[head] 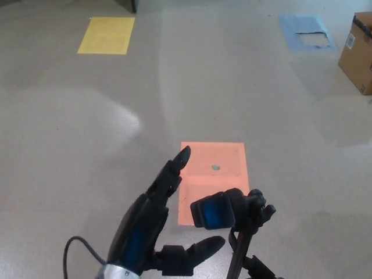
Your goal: A phone stand is kept on the floor and the robot uses both its hands to grab it and uses its left hand to extend the phone stand by pulling it upwards
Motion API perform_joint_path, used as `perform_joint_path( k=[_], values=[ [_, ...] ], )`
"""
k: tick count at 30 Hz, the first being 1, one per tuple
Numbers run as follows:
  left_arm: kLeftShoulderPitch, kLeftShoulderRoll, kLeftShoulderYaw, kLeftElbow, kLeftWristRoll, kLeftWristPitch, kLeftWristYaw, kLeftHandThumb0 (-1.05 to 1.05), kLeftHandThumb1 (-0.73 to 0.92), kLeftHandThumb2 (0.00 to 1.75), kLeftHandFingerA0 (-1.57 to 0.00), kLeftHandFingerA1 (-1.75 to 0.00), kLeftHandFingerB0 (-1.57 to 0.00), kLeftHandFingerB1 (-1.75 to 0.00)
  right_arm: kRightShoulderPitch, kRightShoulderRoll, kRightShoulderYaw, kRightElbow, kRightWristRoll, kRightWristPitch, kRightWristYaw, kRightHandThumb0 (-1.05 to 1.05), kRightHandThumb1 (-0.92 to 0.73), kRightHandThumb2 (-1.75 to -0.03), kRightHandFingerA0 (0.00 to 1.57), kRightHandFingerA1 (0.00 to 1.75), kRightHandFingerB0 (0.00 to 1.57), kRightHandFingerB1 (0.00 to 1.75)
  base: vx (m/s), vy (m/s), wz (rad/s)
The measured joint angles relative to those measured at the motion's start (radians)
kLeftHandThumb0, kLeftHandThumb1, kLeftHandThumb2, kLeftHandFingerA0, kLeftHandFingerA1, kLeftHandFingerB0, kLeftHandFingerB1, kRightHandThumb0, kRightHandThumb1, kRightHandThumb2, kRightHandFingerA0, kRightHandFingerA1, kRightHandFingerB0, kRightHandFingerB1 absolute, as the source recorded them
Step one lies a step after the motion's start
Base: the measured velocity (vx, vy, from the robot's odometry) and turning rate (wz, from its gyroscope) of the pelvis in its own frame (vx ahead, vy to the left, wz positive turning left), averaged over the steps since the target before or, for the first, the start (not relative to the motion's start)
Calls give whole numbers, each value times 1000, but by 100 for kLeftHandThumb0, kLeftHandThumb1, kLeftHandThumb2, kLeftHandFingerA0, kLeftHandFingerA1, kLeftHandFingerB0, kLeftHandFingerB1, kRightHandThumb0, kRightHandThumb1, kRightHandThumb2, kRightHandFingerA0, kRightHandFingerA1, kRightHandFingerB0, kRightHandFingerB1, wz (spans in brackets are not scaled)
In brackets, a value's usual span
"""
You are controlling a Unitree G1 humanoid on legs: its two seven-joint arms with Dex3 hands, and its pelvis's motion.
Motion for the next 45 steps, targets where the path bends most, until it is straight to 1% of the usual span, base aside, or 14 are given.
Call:
perform_joint_path(
  k=[5, 11, 15, 16, 19, 20, 23, 24, 29, 31, 37, 42, 44, 45],
  values=[
    [25, -23, -7, -22, 45, -34, -2, -68, 41, 81, -2, -32, 0, -13, 1, 1, -3, 3, 2, 0, -1, -95, -60, -93, 28, 74, 5, 45, 0, 0, 0],
    [70, -42, -47, -48, 80, -72, -11, -68, 49, 55, -4, -37, 0, -17, -1, 2, -2, 8, -1, 0, -6, -71, -66, -60, 18, 62, 17, 51, 0, 0, 0],
    [94, -57, -69, -68, 88, -83, -24, -67, 40, 82, -2, -41, 0, -15, -16, 2, -4, 41, 3, -14, -9, -40, -42, -100, 1, 55, 0, 54, 0, 0, 0],
    [104, -61, -80, -76, 88, -84, -30, -71, 43, 81, -6, -36, -5, -11, -21, 1, -6, 52, 3, -16, -9, -68, -66, -62, 0, 75, 0, 40, 0, 0, 0],
    [117, -71, -93, -83, 88, -84, -47, -71, 43, 81, -6, -36, -5, -11, -39, 0, -7, 61, 2, -17, -10, -68, -66, -62, 0, 75, 0, 40, 0, 0, 0],
    [118, -75, -94, -84, 88, -84, -53, -68, 42, 78, -9, -47, -5, -24, -45, 0, -7, 62, 1, -17, -11, -38, -48, -104, 4, 57, 0, 52, 0, 0, 0],
    [114, -93, -89, -72, 88, -85, -61, -68, 42, 78, -9, -47, -5, -24, -55, -10, -9, 63, -1, -22, -12, -38, -48, -104, 4, 57, 0, 52, 0, 0, 0],
    [113, -97, -86, -69, 89, -86, -64, -37, 66, 60, -47, -44, -44, -40, -59, -14, -10, 63, -1, -25, -13, -76, -53, -89, 19, 64, 3, 45, 0, 0, 0],
    [34, -184, -19, 58, 84, -119, -48, -32, 68, 60, -54, -47, -51, -44, -109, -13, -66, 58, 29, -21, -2, -74, -51, -88, 22, 64, 3, 40, 0, 0, 0],
    [15, -211, 3, 92, 82, -136, -41, -38, 87, 68, -66, -143, -52, -130, -125, -10, -82, 56, 40, -18, 1, -69, -69, -61, 16, 65, 7, 37, 0, 0, 0],
    [-88, -258, 79, 176, 85, -148, -34, -38, 84, 65, -81, -175, -61, -155, -183, 13, -126, 55, 60, -2, -2, -67, -58, -93, 26, 63, 6, 46, 0, 0, 0],
    [-93, -264, 98, 177, 81, -149, -40, -42, 82, 67, -79, -174, -66, -158, -194, 33, -145, 56, 79, -1, -6, -58, -79, -63, 38, 74, 31, 48, 0, 0, 0],
    [-89, -268, 103, 175, 77, -149, -42, -41, 82, 67, -79, -174, -65, -159, -192, 44, -148, 63, 81, -3, -13, -55, -79, -63, 46, 86, 42, 59, 0, 0, 0],
    [-85, -270, 105, 175, 74, -151, -43, -41, 82, 66, -78, -174, -64, -160, -189, 48, -148, 73, 80, -6, -20, -56, -72, -64, 68, 162, 58, 150, 0, 0, 0]
  ],
)
